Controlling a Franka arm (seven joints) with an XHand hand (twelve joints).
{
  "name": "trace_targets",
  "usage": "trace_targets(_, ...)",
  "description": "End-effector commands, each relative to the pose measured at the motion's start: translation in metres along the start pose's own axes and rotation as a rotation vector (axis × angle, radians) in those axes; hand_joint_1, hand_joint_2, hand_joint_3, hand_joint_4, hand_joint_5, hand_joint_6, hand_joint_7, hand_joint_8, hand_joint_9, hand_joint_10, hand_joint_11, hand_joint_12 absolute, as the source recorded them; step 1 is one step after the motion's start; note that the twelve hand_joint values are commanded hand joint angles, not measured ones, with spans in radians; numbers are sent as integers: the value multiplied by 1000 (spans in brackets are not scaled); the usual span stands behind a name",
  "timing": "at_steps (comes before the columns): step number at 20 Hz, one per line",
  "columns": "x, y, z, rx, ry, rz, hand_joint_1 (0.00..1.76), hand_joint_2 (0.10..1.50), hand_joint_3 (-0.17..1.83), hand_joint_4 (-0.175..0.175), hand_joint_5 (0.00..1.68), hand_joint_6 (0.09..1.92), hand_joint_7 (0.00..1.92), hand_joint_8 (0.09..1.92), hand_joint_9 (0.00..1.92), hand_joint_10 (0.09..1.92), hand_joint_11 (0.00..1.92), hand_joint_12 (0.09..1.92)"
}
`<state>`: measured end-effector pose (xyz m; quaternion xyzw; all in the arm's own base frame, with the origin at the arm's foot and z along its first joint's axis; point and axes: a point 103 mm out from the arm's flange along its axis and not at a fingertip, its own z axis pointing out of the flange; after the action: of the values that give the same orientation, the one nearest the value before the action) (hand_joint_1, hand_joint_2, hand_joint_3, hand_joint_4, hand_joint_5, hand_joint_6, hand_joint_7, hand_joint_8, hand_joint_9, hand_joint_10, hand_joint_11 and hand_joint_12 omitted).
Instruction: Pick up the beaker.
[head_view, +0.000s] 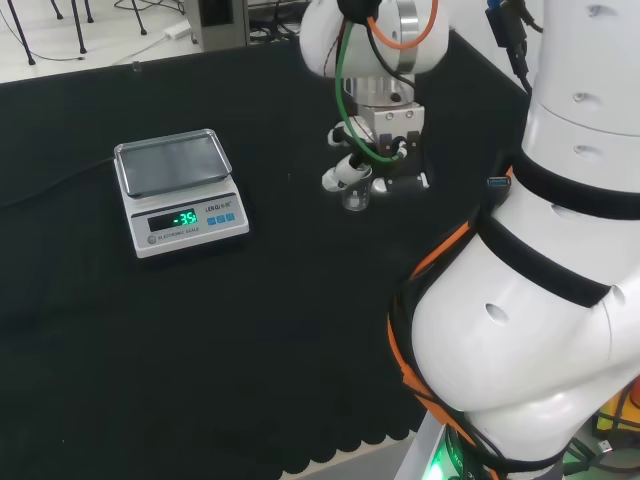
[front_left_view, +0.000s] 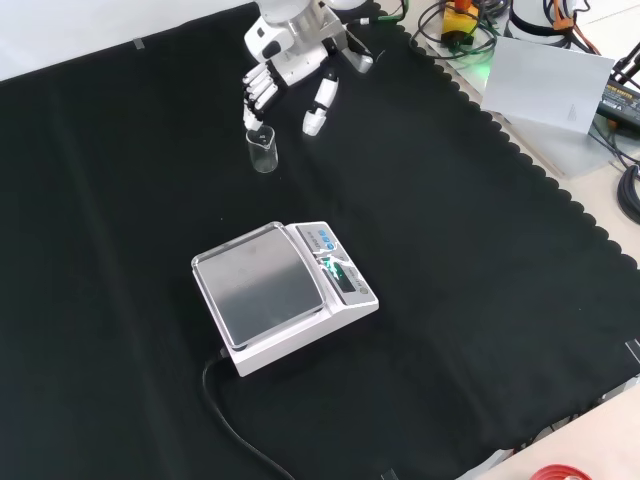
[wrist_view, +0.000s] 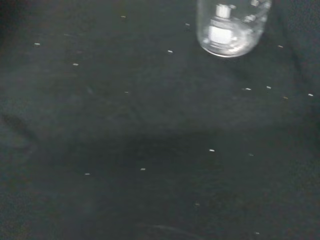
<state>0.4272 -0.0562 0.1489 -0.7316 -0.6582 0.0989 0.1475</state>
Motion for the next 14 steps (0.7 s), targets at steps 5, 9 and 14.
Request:
trace_targets(5,-16,14,5,47,19,28,776,963,-175,-20,291,130,153,612,203,769,73,1448)
trace_targets(9,-13,25,11,66,13,22,768,960,-175,-19,289,124,143,608,200,768,71,1448)
trace_targets(14,-6,35,19,94,-9,12,767,959,-175,-19,291,118,140,607,199,769,71,1448)
